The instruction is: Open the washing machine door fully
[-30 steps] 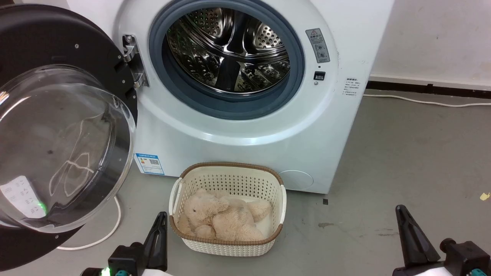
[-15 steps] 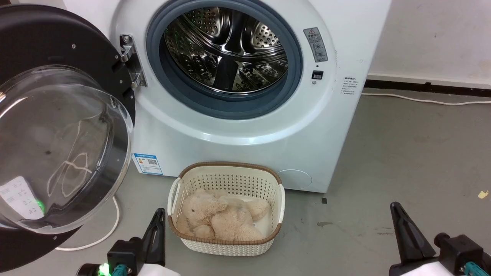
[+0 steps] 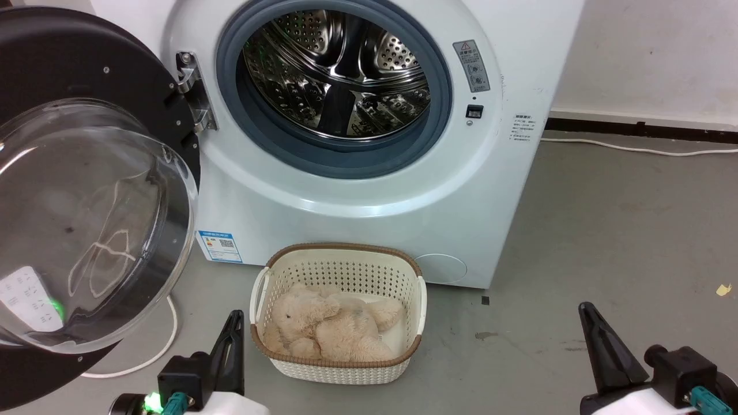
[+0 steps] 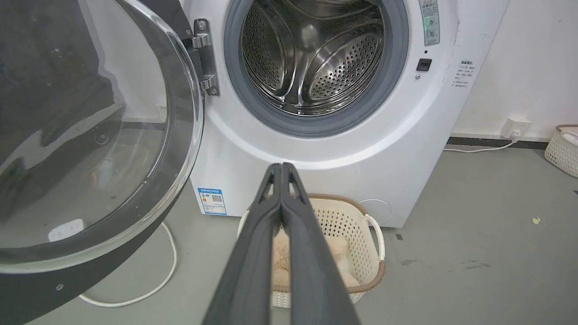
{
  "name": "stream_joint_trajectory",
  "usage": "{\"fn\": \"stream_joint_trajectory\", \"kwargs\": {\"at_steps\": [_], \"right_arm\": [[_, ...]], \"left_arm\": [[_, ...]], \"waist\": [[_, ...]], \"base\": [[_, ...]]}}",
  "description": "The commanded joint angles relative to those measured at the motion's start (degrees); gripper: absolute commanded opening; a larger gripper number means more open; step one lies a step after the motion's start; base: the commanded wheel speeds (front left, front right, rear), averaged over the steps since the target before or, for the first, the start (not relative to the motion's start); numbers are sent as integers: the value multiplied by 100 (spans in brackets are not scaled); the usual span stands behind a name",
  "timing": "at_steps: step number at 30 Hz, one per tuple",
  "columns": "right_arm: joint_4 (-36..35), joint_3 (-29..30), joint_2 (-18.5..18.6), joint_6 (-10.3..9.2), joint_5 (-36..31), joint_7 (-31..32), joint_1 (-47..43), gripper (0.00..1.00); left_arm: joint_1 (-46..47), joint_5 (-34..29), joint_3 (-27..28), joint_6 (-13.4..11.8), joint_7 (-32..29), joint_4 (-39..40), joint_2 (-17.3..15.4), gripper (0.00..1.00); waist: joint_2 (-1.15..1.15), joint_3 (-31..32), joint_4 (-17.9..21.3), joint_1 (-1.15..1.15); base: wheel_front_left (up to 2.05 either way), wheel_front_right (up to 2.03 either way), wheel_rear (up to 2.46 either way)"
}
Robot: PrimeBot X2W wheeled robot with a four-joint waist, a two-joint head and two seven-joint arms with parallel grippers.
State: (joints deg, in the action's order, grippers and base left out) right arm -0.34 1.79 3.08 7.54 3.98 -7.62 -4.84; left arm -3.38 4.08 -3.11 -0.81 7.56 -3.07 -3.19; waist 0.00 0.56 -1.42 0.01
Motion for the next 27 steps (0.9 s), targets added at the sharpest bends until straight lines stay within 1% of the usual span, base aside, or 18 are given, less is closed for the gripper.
{"fn": "stream_joint_trajectory", "kwargs": {"at_steps": [1,27], "right_arm": [[15,-8,-10,-3,-56,47,107,0],[23,-84,-15,-4,-208,365,274,0]], "left_arm": [[111,-68,16,29,-45,44,-2,0],[212,-219,147,52,-361,161,13,0]], "waist": [[0,-2,4,0],[0,-26,66,-1]], "base": [[0,0,0],[0,0,0]]}}
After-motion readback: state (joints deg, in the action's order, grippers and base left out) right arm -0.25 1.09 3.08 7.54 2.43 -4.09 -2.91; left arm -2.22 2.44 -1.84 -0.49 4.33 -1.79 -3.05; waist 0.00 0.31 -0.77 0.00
